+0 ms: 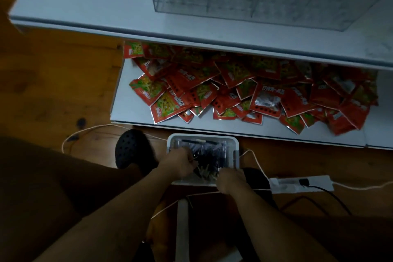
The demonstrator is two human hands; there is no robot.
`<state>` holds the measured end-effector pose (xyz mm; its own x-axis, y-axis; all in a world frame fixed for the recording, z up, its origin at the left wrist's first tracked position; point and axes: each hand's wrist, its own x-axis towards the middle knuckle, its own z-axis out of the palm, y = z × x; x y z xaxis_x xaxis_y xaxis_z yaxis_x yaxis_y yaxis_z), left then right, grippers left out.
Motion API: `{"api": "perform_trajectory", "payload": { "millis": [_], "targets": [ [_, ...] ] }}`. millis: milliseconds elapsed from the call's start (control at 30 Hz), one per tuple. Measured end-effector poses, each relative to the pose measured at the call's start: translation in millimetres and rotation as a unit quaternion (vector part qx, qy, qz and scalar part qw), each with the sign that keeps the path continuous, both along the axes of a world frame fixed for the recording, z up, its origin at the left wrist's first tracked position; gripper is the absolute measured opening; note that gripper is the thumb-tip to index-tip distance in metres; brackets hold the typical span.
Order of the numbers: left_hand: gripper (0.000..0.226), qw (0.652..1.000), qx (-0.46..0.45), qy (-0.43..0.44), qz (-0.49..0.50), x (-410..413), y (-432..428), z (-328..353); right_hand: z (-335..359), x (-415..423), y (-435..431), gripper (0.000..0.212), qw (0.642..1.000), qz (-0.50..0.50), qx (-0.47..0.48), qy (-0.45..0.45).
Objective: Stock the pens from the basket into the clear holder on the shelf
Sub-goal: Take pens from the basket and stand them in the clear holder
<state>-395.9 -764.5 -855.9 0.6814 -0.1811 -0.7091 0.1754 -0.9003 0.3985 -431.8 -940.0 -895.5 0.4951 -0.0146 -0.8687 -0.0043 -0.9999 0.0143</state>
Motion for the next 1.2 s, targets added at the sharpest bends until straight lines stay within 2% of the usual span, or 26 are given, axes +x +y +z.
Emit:
{"api": "perform_trajectory", "payload": {
  "millis": [167,267,333,433,533,667,767,833,933,1000,1100,1200],
  "targets": [
    [0.028,1.0,-0.002,-0.013,-0.004,0,-2,12,13,4,-5,0.024,1.0,-0.011,-0.006,-0.015],
    [0.031,0.999,0.027,-0.047,0.001,0,1,25,36,12,-9,0.011,0.997,-0.073,0.008,-0.009],
    [0.033,0.997,0.023,-0.063,0.031,3,-1,40,54,20,-16,0.011,0.99,-0.133,0.038,0.002],
    [0.033,0.992,-0.016,-0.084,0.096,10,-3,66,86,30,-28,0.013,0.944,-0.303,0.13,0.004],
    [0.024,0.98,-0.082,-0.107,0.148,18,-5,98,133,36,-25,0.019,0.884,-0.385,0.263,-0.026],
    [0.026,0.958,-0.153,-0.163,0.177,27,-5,153,187,40,-9,0.022,0.83,-0.383,0.399,-0.062],
    [0.02,0.949,-0.157,-0.214,0.172,34,0,193,217,45,2,0.016,0.813,-0.353,0.449,-0.116],
    [0.019,0.938,-0.163,-0.247,0.178,40,8,216,238,49,10,0.008,0.806,-0.337,0.459,-0.161],
    [0.017,0.925,-0.168,-0.286,0.183,49,23,246,267,58,17,0.024,0.793,-0.313,0.466,-0.238],
    [0.018,0.913,-0.194,-0.293,0.206,56,35,266,291,70,18,0.019,0.786,-0.271,0.456,-0.316],
    [0.022,0.89,-0.246,-0.292,0.249,70,50,286,325,98,21,0.002,0.741,-0.252,0.459,-0.419],
    [0.029,0.867,-0.268,-0.313,0.279,90,54,294,350,136,28,0.023,0.69,-0.239,0.458,-0.507]
  ]
}}
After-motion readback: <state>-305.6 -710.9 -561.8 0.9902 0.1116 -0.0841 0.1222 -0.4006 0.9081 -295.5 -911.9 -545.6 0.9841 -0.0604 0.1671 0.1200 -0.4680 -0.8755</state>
